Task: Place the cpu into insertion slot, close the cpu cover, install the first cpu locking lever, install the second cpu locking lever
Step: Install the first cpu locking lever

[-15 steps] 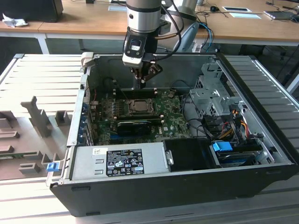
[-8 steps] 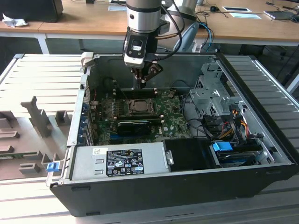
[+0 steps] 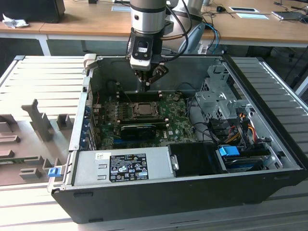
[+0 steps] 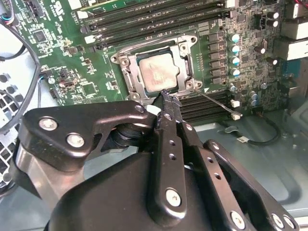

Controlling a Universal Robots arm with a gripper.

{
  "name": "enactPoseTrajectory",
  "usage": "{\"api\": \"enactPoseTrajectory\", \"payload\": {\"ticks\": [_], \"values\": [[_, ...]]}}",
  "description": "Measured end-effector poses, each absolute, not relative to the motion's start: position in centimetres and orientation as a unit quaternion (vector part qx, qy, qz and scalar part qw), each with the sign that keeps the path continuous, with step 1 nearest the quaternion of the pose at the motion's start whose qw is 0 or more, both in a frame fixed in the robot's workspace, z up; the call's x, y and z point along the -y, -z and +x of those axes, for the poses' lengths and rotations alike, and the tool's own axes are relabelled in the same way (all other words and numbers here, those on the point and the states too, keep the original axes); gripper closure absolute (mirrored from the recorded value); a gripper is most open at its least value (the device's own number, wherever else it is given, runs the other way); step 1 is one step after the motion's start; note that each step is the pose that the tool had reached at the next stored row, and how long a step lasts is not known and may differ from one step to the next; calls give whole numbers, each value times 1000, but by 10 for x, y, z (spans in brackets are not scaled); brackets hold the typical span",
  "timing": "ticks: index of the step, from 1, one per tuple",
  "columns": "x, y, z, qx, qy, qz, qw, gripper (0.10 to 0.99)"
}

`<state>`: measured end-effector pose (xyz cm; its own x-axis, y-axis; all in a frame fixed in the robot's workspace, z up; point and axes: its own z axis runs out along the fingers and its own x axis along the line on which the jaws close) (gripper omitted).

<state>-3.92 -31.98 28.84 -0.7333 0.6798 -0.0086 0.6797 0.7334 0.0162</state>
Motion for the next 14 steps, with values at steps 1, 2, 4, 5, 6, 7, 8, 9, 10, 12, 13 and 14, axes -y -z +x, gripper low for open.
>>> {"api": "enactPoseTrajectory", "payload": {"ticks": [1, 2, 4, 5, 6, 7, 8, 9, 10, 12, 13, 14], "values": [[320, -288, -39, -933, -6, 360, 7, 980], [320, -288, -39, -934, -6, 356, 7, 980], [320, -288, -39, -936, -6, 351, 7, 980], [320, -288, -39, -937, -6, 349, 7, 980], [320, -288, -39, -938, -6, 347, 7, 980], [320, -288, -39, -939, -6, 344, 7, 980], [320, -288, -39, -940, -6, 342, 7, 980], [320, -288, -39, -940, -6, 340, 7, 980], [320, -288, -39, -941, -6, 338, 7, 980], [320, -288, -39, -944, -6, 329, 7, 980], [320, -288, -39, -946, -6, 324, 7, 980], [320, -288, -39, -948, -6, 318, 7, 980]]}}
